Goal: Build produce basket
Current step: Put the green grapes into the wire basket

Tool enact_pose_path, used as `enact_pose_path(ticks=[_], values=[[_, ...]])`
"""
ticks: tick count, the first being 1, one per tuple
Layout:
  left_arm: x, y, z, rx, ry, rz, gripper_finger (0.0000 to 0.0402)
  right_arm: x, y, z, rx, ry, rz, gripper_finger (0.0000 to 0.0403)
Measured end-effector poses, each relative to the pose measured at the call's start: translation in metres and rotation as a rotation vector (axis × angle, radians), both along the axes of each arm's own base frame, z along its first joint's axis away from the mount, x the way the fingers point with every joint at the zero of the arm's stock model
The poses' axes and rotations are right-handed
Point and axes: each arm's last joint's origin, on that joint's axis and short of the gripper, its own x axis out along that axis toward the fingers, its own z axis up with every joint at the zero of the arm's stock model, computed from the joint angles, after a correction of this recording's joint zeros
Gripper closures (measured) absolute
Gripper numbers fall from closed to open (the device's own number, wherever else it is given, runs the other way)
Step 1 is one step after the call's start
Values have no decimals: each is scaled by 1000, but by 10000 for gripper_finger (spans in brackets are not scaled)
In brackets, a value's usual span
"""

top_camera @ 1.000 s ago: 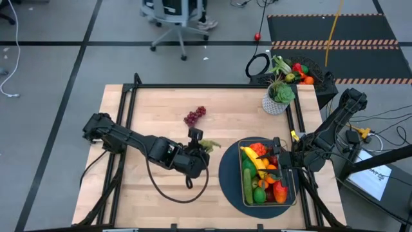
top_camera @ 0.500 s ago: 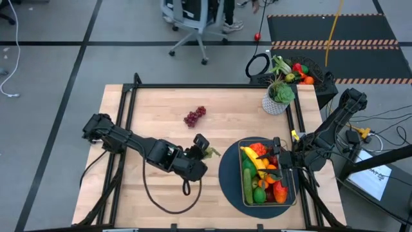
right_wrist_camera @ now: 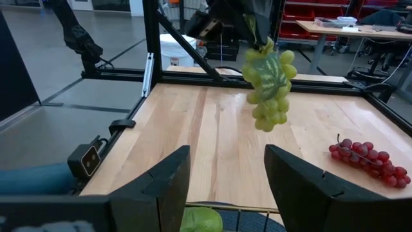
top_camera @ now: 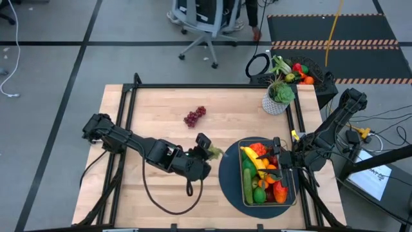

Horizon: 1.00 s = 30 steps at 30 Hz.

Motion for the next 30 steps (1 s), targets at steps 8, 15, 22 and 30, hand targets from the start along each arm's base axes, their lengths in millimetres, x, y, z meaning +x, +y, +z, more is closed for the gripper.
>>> enact_pose_path(ticks=[8, 15, 22, 30], values=[[2, -3, 1, -273, -90, 141, 385, 0, 0, 0, 1, 0, 0, 211], [3, -3, 0, -499, -170, 331, 394, 0, 0, 0, 1, 0, 0, 211], [3, -5, -1, -755, -190, 465, 375, 0, 0, 0, 1, 0, 0, 211], [2, -14, -16, -900, -173, 523, 394, 0, 0, 0, 2, 0, 0, 211]])
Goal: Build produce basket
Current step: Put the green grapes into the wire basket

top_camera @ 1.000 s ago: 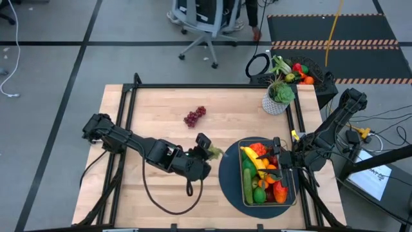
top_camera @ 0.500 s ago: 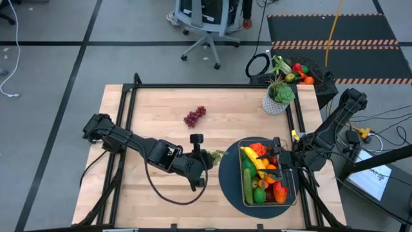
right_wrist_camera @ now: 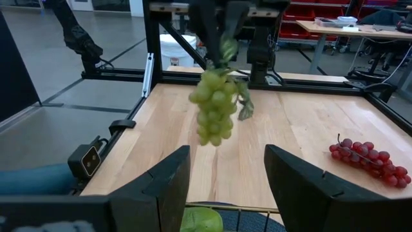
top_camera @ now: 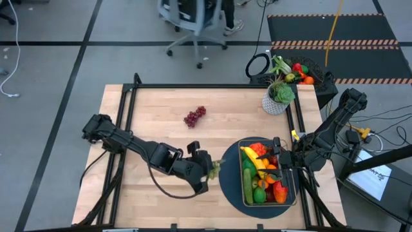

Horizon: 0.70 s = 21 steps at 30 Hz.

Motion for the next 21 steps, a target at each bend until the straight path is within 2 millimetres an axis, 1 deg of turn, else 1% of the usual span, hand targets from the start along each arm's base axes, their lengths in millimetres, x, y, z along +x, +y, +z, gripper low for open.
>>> enact_pose_path(ticks=[6, 12, 14, 18, 21], values=[[1, -6, -18, -11, -9, -31, 376, 0, 0, 0, 1, -1, 0, 211], [0, -8, -30, 21, 12, -128, 394, 0, 0, 1, 5, -4, 0, 211], [1, -8, -29, 51, 3, -155, 394, 0, 0, 1, 5, -4, 0, 211], [1, -8, -29, 138, 9, -233, 378, 0, 0, 1, 11, -9, 0, 211], [2, -8, -29, 203, 6, -290, 377, 1, 1, 3, 29, -21, -2, 211]])
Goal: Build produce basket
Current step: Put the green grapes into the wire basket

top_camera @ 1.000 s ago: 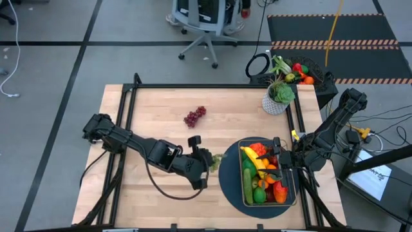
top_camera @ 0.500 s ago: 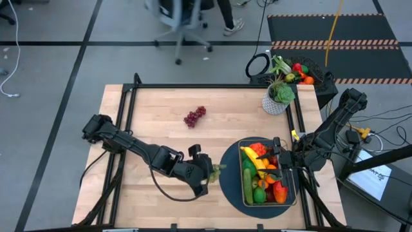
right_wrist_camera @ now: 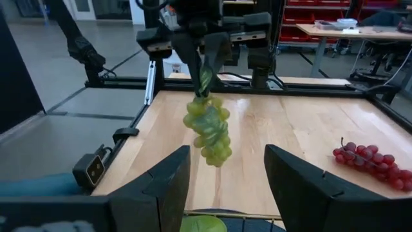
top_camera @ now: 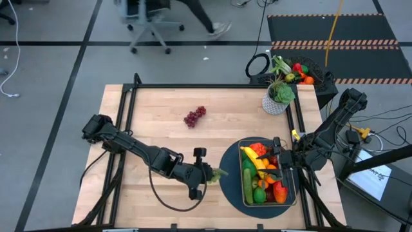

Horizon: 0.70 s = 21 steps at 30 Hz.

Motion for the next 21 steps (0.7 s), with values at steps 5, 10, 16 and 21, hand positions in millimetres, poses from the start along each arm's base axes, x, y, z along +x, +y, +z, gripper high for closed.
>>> enact_pose_path(ticks=[5, 10, 16, 21], values=[[5, 4, 4, 104, -45, -88, 394, 5, 2, 3, 118, -28, -36, 211], [12, 8, 9, 228, -114, -187, 380, 22, 6, -2, 112, -46, -75, 211], [18, 18, 12, 378, -143, -275, 374, 51, 7, -8, 76, -92, -49, 211], [22, 29, 13, 390, -145, -292, 373, 75, -1, -15, 74, -120, 11, 203]])
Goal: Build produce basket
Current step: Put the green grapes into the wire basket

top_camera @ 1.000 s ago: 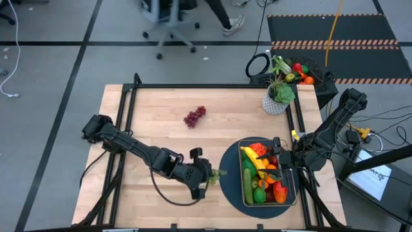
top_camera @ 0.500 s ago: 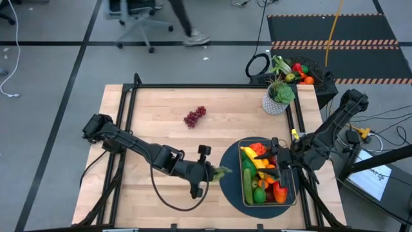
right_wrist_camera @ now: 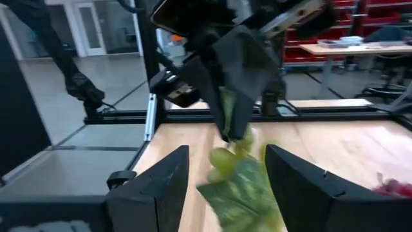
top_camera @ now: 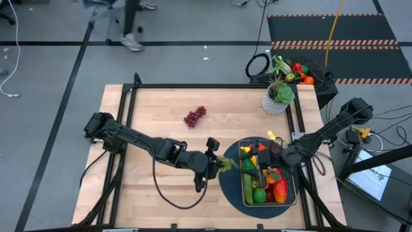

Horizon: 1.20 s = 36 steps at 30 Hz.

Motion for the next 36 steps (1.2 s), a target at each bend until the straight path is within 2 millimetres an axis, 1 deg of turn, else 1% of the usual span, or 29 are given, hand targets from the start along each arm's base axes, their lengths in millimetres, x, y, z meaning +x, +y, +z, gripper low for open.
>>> enact_pose_path(ticks=[4, 8, 11, 14, 19, 25, 30, 36], values=[[1, 3, 0, 2, 2, -2, 372, 15, -5, -8, -2, -2, 49, 178], [0, 0, 0, -7, 4, -18, 372, 26, -12, -14, -46, -14, 14, 153], [-1, -3, 0, -10, 5, -32, 372, 32, -15, -17, -61, -35, 26, 148], [-1, -3, 0, -16, 4, -30, 371, 38, -18, -20, -48, -46, 67, 155], [-1, -3, 0, -18, 3, -27, 371, 45, -19, -26, -39, -61, 97, 193], [-1, -3, 0, -32, 5, -17, 371, 47, -19, -28, -38, -74, 100, 264], [-1, -3, 0, -52, 6, -5, 371, 47, -17, -27, -35, -87, 141, 323], [0, -2, 0, -135, 7, 49, 366, 47, -17, -26, -43, -90, 146, 381]])
